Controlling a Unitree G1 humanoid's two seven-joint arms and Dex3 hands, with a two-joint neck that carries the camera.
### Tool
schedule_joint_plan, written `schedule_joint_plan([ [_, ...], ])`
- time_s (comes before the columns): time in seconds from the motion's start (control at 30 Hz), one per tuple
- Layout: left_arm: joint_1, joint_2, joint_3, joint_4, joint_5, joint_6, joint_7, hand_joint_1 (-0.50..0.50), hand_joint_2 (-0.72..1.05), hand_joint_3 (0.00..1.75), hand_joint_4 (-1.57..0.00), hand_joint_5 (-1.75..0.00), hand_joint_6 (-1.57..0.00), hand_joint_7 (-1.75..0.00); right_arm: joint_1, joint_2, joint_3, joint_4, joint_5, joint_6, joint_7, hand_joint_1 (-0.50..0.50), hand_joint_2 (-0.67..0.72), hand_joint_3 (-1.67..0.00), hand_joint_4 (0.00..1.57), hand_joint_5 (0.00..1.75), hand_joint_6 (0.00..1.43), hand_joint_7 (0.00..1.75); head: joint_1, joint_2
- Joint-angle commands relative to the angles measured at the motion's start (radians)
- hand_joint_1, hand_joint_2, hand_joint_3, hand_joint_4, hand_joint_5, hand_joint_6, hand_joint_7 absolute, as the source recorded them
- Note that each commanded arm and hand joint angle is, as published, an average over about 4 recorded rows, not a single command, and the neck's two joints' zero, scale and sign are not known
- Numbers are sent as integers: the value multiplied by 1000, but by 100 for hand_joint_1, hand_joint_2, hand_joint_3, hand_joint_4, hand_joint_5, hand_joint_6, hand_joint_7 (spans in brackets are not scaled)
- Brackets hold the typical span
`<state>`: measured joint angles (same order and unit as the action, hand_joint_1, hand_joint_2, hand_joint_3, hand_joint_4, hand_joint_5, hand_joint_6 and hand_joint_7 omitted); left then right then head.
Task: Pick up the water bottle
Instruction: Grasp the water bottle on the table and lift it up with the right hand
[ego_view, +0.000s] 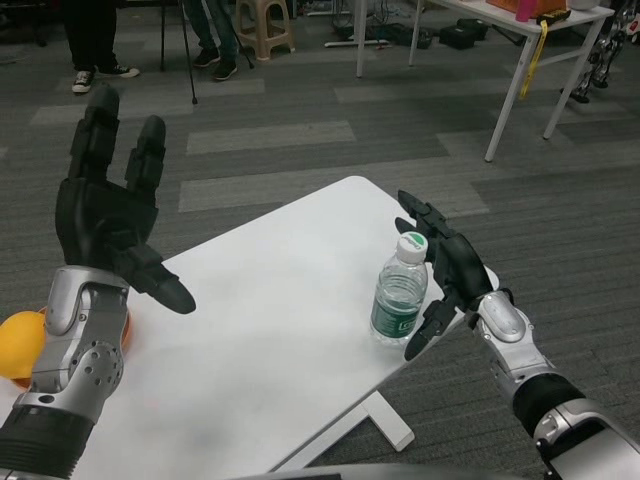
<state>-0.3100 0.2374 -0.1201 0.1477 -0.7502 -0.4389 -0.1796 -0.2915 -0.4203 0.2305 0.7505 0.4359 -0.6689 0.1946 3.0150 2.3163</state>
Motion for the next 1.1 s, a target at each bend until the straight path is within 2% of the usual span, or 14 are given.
schedule_joint_plan([
  [0.03,4,1,2,-3,-3,-4,-2,-46,-55,9,0,-10,0,0,-25,3,23,39,6,4,0,-50,47,-8,0,0,0,7,-3,1],
  [0.3,3,-1,-2,1,-3,-4,-3,-46,-55,4,0,-10,0,0,-51,6,73,116,6,5,0,-50,47,-8,0,0,0,7,-8,-4],
  [0.6,0,-4,-3,6,-4,-4,-8,-46,-55,9,0,-10,0,0,-72,13,127,180,6,5,-1,-50,47,-8,0,0,0,7,-9,-8],
  [0.93,1,-4,-3,7,-5,-4,-8,-46,-55,9,0,-10,0,0,-82,20,161,190,6,5,-1,-50,50,-8,0,0,0,7,-11,-18],
  [1.1,1,-4,-3,7,-5,-4,-8,-46,-55,9,0,-10,0,0,-83,24,163,188,5,4,-12,-50,46,-8,0,0,0,7,-12,-18],
])
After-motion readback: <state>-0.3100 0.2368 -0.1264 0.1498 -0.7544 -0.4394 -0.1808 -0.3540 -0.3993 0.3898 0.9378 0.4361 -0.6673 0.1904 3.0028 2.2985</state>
